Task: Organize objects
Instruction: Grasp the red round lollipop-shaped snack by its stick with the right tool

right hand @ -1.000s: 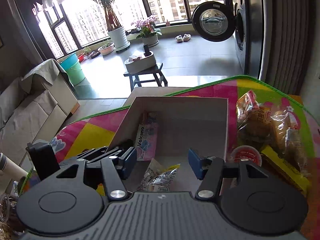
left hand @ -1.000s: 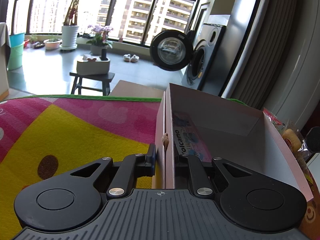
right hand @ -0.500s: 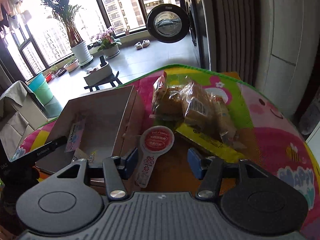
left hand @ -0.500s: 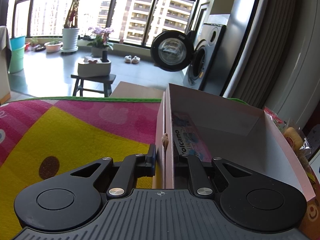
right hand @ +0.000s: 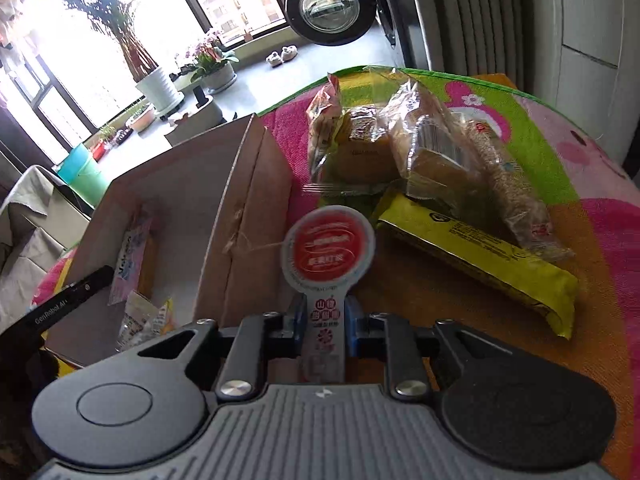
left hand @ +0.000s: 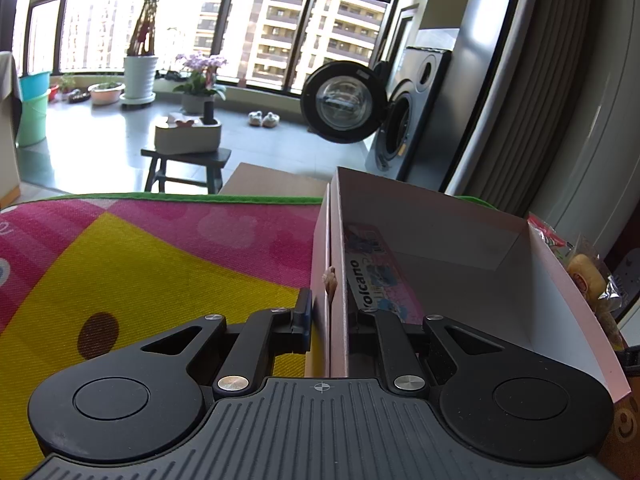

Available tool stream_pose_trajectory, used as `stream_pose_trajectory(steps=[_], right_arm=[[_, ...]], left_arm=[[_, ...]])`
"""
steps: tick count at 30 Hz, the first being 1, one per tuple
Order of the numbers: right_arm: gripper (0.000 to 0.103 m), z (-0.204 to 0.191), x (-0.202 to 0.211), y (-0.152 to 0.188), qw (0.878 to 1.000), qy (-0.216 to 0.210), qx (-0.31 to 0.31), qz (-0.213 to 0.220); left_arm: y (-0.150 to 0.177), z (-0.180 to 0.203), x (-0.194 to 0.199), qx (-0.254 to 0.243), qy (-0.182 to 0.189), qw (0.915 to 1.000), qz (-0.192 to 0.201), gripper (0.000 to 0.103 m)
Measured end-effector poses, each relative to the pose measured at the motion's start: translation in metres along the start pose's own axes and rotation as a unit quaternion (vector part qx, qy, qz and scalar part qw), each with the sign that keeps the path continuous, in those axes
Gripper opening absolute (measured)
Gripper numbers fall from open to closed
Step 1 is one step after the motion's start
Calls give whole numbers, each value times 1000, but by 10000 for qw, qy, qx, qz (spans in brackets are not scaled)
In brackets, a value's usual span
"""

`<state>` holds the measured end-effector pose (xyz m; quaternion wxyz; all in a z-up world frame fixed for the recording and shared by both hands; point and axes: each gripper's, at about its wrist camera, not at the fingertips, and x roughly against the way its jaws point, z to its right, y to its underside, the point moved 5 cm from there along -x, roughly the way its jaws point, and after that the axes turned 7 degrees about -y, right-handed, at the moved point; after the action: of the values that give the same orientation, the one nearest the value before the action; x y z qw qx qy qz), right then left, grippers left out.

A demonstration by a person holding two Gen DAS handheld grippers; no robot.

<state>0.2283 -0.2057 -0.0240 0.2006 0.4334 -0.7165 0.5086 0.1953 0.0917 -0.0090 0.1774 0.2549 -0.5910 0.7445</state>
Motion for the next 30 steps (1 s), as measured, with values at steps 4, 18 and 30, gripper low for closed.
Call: stream_pose_trajectory(steps=[4,18,30], right_arm=[[19,7,22,17,9989,372,270,69],[46,10,68,59,9853,1047,1307,341],[66,12,29,39,9748,1299,1746,503]], left_arm=[[0,0,0,0,-2,10000,0,14],[0,0,0,-6,-4,10000,0,14],[0,1,0,-9,-8,10000,1,14]])
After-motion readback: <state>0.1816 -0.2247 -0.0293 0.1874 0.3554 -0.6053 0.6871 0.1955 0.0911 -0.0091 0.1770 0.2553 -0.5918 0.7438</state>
